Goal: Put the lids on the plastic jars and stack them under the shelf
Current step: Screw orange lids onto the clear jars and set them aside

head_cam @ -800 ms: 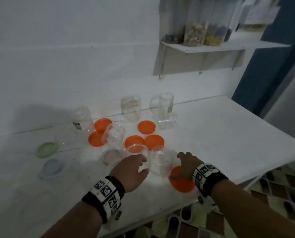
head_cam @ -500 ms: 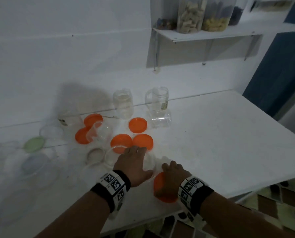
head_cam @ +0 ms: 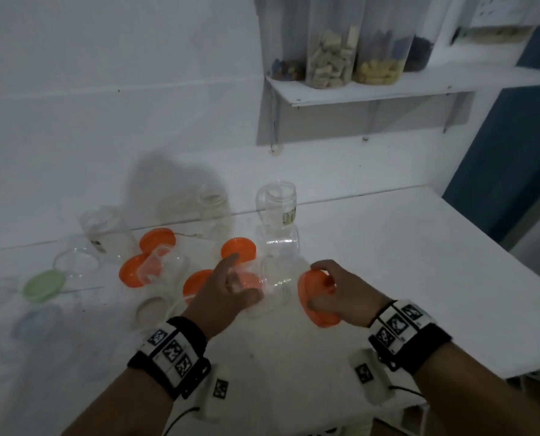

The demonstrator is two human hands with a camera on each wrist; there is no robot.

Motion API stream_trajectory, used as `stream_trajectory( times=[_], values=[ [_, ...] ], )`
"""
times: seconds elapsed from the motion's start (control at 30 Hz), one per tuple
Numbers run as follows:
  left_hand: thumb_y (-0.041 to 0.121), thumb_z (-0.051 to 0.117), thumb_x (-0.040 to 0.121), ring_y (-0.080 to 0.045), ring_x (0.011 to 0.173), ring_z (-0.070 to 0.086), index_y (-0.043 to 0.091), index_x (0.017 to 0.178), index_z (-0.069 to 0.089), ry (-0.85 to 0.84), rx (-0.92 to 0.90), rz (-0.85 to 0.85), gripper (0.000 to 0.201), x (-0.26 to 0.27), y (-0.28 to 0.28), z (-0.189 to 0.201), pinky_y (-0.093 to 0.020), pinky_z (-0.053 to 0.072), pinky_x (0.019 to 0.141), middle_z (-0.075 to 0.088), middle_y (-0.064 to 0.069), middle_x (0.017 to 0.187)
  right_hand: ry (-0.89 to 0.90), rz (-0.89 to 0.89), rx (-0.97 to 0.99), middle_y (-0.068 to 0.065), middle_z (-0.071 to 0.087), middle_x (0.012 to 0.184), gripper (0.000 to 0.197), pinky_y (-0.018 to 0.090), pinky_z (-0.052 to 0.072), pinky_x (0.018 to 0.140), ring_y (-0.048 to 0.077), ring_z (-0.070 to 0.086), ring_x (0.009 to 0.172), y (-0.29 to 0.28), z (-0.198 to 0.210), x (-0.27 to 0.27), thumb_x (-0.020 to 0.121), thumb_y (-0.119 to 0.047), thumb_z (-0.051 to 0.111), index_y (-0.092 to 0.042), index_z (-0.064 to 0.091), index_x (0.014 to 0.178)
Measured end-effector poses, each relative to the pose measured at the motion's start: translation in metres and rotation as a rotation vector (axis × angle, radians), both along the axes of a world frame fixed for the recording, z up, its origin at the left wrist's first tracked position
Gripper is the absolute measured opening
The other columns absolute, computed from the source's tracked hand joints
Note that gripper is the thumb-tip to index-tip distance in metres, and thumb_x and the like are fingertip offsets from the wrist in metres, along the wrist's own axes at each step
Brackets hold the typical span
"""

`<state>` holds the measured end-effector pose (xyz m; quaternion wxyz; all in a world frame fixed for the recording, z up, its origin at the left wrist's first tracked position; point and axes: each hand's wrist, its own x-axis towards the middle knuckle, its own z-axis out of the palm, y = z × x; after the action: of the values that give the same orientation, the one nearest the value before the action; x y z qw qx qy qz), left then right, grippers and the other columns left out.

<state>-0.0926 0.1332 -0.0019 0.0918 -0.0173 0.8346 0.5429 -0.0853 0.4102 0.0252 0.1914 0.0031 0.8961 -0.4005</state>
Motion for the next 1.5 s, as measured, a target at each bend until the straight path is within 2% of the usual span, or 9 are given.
stream_trajectory(
  times=[0.13, 0.27, 0.47, 0.6, 0.87, 1.0, 1.17, 1.3, 1.5],
  values=[
    [0.033, 0.095, 0.056, -0.022, 0.114, 0.068, 0.037, 0.135, 0.056, -0.058, 0.252, 0.017, 0.088, 0.003, 0.013, -0.017, -0.047, 0.059, 0.096, 0.069, 0.001, 0.126, -0.046, -0.155, -0.338, 0.003, 0.056, 0.128, 0.067, 0.054, 0.063, 0.082, 0.028, 0.063, 0.111, 0.027, 0.034, -0.015, 0.066, -0.035, 0.074, -0.047, 0.056, 0.128],
    [0.029, 0.099, 0.049, -0.017, 0.13, 0.058, 0.033, 0.134, 0.046, -0.114, 0.281, -0.058, 0.1, 0.003, 0.037, -0.055, -0.048, 0.053, 0.106, 0.058, 0.005, 0.141, -0.065, -0.172, -0.375, 0.01, 0.059, 0.126, 0.067, 0.054, 0.062, 0.086, 0.03, 0.063, 0.111, 0.038, 0.036, -0.028, 0.064, -0.033, 0.073, -0.045, 0.057, 0.128],
    [0.048, 0.099, 0.058, -0.013, 0.13, 0.044, 0.036, 0.144, 0.029, -0.046, -0.044, -0.093, 0.112, -0.009, 0.062, -0.091, -0.027, 0.039, 0.103, 0.044, 0.012, 0.138, -0.079, -0.091, -0.141, -0.002, 0.053, 0.13, 0.086, 0.05, 0.063, 0.088, 0.028, 0.061, 0.115, 0.049, 0.022, -0.049, 0.055, -0.049, 0.075, -0.049, 0.048, 0.137],
    [0.062, 0.091, 0.062, -0.012, 0.134, 0.043, 0.025, 0.159, 0.029, -0.036, -0.201, -0.124, 0.121, -0.021, 0.078, -0.097, -0.033, 0.041, 0.113, 0.043, 0.006, 0.153, -0.086, 0.027, 0.031, -0.003, 0.051, 0.134, 0.094, 0.042, 0.062, 0.087, 0.023, 0.06, 0.115, 0.056, 0.017, -0.068, 0.055, -0.053, 0.075, -0.044, 0.041, 0.142],
    [0.084, 0.077, 0.042, -0.017, 0.128, 0.057, 0.042, 0.148, 0.042, -0.069, -0.48, -0.173, 0.119, -0.037, 0.101, -0.089, -0.045, 0.053, 0.103, 0.059, 0.013, 0.142, 0.019, 0.317, 0.33, -0.001, 0.046, 0.137, 0.096, 0.041, 0.054, 0.095, 0.024, 0.053, 0.119, 0.044, 0.004, -0.098, 0.063, -0.061, 0.079, -0.048, 0.034, 0.147],
    [0.082, 0.079, 0.046, -0.019, 0.122, 0.061, 0.044, 0.14, 0.045, -0.088, -0.554, -0.207, 0.107, -0.04, 0.1, -0.088, -0.044, 0.056, 0.098, 0.065, 0.013, 0.134, 0.074, 0.461, 0.434, -0.002, 0.044, 0.134, 0.099, 0.041, 0.055, 0.093, 0.025, 0.054, 0.119, 0.029, -0.001, -0.106, 0.067, -0.054, 0.087, -0.045, 0.032, 0.149],
    [0.064, 0.082, 0.074, -0.027, 0.134, 0.049, 0.034, 0.153, 0.038, -0.108, -0.66, -0.275, 0.095, -0.042, 0.106, -0.076, -0.042, 0.044, 0.109, 0.054, 0.006, 0.148, 0.073, 0.597, 0.539, 0.003, 0.044, 0.14, 0.106, 0.044, 0.054, 0.098, 0.027, 0.055, 0.125, 0.005, -0.008, -0.111, 0.064, -0.056, 0.087, -0.043, 0.028, 0.15],
    [0.068, 0.083, 0.069, -0.026, 0.13, 0.048, 0.041, 0.152, 0.035, -0.134, -0.639, -0.25, 0.1, -0.041, 0.102, -0.082, -0.045, 0.044, 0.107, 0.056, 0.007, 0.144, 0.113, 0.699, 0.655, 0.006, 0.043, 0.14, 0.106, 0.045, 0.053, 0.102, 0.029, 0.056, 0.126, -0.013, -0.018, -0.107, 0.067, -0.045, 0.09, -0.038, 0.029, 0.153],
    [0.066, 0.083, 0.067, -0.027, 0.129, 0.049, 0.04, 0.149, 0.037, -0.122, -0.627, -0.265, 0.097, -0.044, 0.099, -0.087, -0.048, 0.045, 0.107, 0.058, 0.008, 0.141, 0.103, 0.745, 0.757, 0.004, 0.046, 0.137, 0.107, 0.046, 0.055, 0.098, 0.029, 0.058, 0.122, -0.017, -0.018, -0.108, 0.065, -0.063, 0.085, -0.037, 0.028, 0.151]
  ],
)
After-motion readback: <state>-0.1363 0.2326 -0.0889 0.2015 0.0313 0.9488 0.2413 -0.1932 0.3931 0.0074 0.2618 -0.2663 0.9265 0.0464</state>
